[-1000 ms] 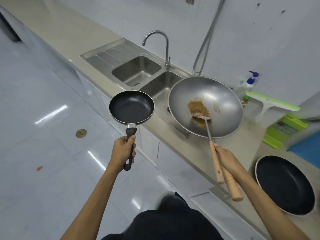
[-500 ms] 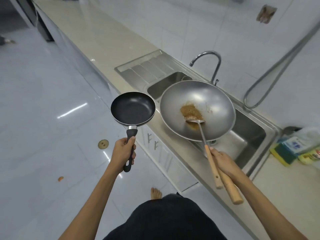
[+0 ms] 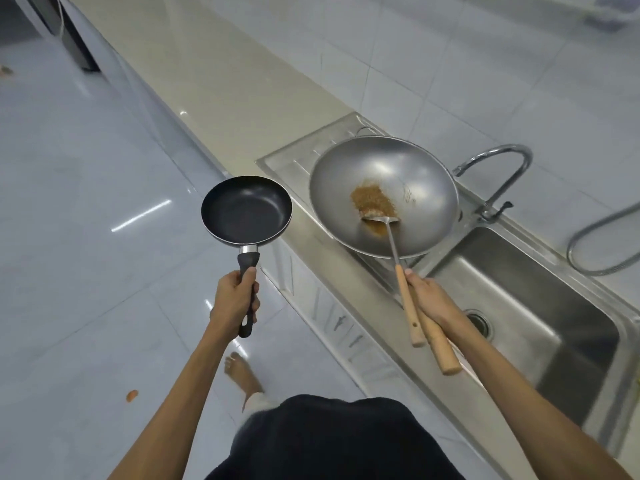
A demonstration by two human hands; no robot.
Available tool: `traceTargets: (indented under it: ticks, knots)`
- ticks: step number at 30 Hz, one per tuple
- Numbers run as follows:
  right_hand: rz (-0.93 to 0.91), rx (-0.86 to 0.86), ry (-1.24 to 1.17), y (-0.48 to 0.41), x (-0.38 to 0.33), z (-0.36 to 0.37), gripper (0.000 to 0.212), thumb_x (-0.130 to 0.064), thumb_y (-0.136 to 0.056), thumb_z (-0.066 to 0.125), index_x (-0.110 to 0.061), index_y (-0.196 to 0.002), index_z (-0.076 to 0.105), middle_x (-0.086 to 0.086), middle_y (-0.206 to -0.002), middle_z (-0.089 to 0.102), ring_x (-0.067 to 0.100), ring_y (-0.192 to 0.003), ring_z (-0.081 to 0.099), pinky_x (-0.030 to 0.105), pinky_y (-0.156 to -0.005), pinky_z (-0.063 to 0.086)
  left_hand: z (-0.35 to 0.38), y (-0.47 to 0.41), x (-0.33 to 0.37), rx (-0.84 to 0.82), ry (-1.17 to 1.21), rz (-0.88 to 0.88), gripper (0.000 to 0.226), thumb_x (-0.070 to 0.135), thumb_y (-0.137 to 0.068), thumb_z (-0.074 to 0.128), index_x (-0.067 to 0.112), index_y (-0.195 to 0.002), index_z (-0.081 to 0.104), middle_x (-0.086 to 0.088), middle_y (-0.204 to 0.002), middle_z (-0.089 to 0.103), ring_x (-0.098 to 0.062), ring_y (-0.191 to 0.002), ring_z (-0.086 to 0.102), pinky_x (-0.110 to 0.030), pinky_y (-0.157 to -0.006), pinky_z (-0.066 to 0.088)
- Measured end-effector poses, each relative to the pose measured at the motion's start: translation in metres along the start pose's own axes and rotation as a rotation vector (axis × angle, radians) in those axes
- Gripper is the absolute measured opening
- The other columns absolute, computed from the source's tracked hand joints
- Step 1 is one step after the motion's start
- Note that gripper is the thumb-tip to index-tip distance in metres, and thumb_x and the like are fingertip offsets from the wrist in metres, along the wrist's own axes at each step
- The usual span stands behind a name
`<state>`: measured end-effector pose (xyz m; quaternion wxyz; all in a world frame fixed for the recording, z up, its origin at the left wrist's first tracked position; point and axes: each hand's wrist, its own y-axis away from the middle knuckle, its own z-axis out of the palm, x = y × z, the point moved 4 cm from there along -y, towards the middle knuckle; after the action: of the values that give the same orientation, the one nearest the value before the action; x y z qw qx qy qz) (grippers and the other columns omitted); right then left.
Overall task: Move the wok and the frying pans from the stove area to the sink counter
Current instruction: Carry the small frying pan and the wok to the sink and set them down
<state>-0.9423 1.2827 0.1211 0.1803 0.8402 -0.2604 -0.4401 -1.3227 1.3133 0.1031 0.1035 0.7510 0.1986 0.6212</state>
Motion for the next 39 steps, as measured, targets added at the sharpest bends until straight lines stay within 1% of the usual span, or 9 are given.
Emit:
traceTargets:
  ticks: [3, 8, 12, 14, 18, 25, 31, 35, 39]
  knots:
    - [0.022, 0.045, -0.038, -0.022, -0.047, 0.032, 0.064, -0.063, -0.100, 0.037, -0.012, -0.082, 0.071, 0.013, -0.080, 0.071, 0.025, -0.072, 0.067, 0.036, -0.067, 0.052, -0.035, -0.054, 0.021, -0.062, -0.027, 0.037, 0.033, 0.028, -0.102, 0.051, 0.008, -0.077, 0.051, -0.002, -0.058, 0.052, -0.014, -0.041, 0.048, -0.027, -0.037, 0.043]
    - [0.100, 0.100, -0.108, -0.050, -0.117, 0.084, 0.050, -0.060, -0.103, 0.035, -0.023, -0.093, 0.067, 0.009, -0.085, 0.067, 0.021, -0.078, 0.065, 0.032, -0.063, 0.045, -0.104, -0.137, 0.065, -0.163, -0.146, 0.092, 0.037, 0.031, -0.103, 0.049, 0.007, -0.074, 0.054, -0.002, -0.050, 0.053, -0.012, -0.038, 0.050, -0.027, -0.038, 0.045]
    - [0.131, 0.150, -0.153, -0.083, -0.176, 0.131, 0.051, -0.058, -0.103, 0.034, -0.021, -0.093, 0.067, 0.008, -0.087, 0.067, 0.021, -0.082, 0.064, 0.033, -0.065, 0.045, -0.163, -0.223, 0.102, -0.198, -0.204, 0.110, 0.037, 0.029, -0.102, 0.049, 0.006, -0.073, 0.054, -0.005, -0.048, 0.053, -0.014, -0.037, 0.048, -0.028, -0.037, 0.045]
    - [0.155, 0.188, -0.158, -0.084, -0.183, 0.131, 0.054, -0.061, -0.102, 0.033, -0.020, -0.092, 0.068, 0.012, -0.090, 0.068, 0.023, -0.084, 0.066, 0.034, -0.065, 0.046, -0.166, -0.235, 0.109, -0.215, -0.218, 0.131, 0.037, 0.028, -0.102, 0.049, 0.005, -0.073, 0.055, -0.007, -0.049, 0.053, -0.015, -0.038, 0.048, -0.028, -0.038, 0.045]
    - [0.200, 0.251, -0.187, -0.105, -0.196, 0.140, 0.059, -0.064, -0.099, 0.034, -0.018, -0.090, 0.071, 0.013, -0.089, 0.069, 0.026, -0.083, 0.066, 0.040, -0.074, 0.049, -0.175, -0.272, 0.118, -0.235, -0.218, 0.139, 0.034, 0.026, -0.102, 0.050, 0.005, -0.075, 0.056, -0.006, -0.054, 0.054, -0.011, -0.038, 0.050, -0.028, -0.038, 0.047]
    - [0.258, 0.359, -0.253, -0.158, -0.223, 0.164, 0.060, -0.064, -0.097, 0.039, -0.016, -0.081, 0.072, 0.015, -0.083, 0.071, 0.027, -0.076, 0.067, 0.038, -0.067, 0.051, -0.169, -0.382, 0.145, -0.345, -0.197, 0.155, 0.032, 0.025, -0.101, 0.052, 0.005, -0.075, 0.053, -0.002, -0.052, 0.051, -0.013, -0.037, 0.048, -0.027, -0.037, 0.044]
    - [0.341, 0.432, -0.282, -0.193, -0.254, 0.187, 0.062, -0.064, -0.098, 0.040, -0.019, -0.068, 0.070, 0.006, -0.063, 0.070, 0.021, -0.062, 0.067, 0.032, -0.056, 0.045, -0.176, -0.468, 0.175, -0.438, -0.225, 0.147, 0.032, 0.026, -0.099, 0.055, 0.010, -0.072, 0.052, 0.004, -0.047, 0.050, -0.012, -0.037, 0.048, -0.027, -0.036, 0.043]
    - [0.389, 0.414, -0.278, -0.207, -0.279, 0.198, 0.065, -0.064, -0.099, 0.036, -0.014, -0.075, 0.069, 0.014, -0.076, 0.070, 0.028, -0.073, 0.067, 0.035, -0.061, 0.044, -0.179, -0.506, 0.188, -0.448, -0.223, 0.150, 0.032, 0.026, -0.099, 0.056, 0.010, -0.072, 0.051, 0.002, -0.046, 0.049, -0.012, -0.035, 0.046, -0.027, -0.035, 0.042]
    - [0.436, 0.423, -0.295, -0.220, -0.298, 0.215, 0.067, -0.065, -0.099, 0.034, -0.013, -0.076, 0.068, 0.013, -0.077, 0.070, 0.026, -0.072, 0.066, 0.034, -0.060, 0.042, -0.167, -0.555, 0.209, -0.501, -0.239, 0.148, 0.031, 0.026, -0.100, 0.055, 0.008, -0.075, 0.051, 0.003, -0.046, 0.049, -0.012, -0.034, 0.045, -0.027, -0.033, 0.042]
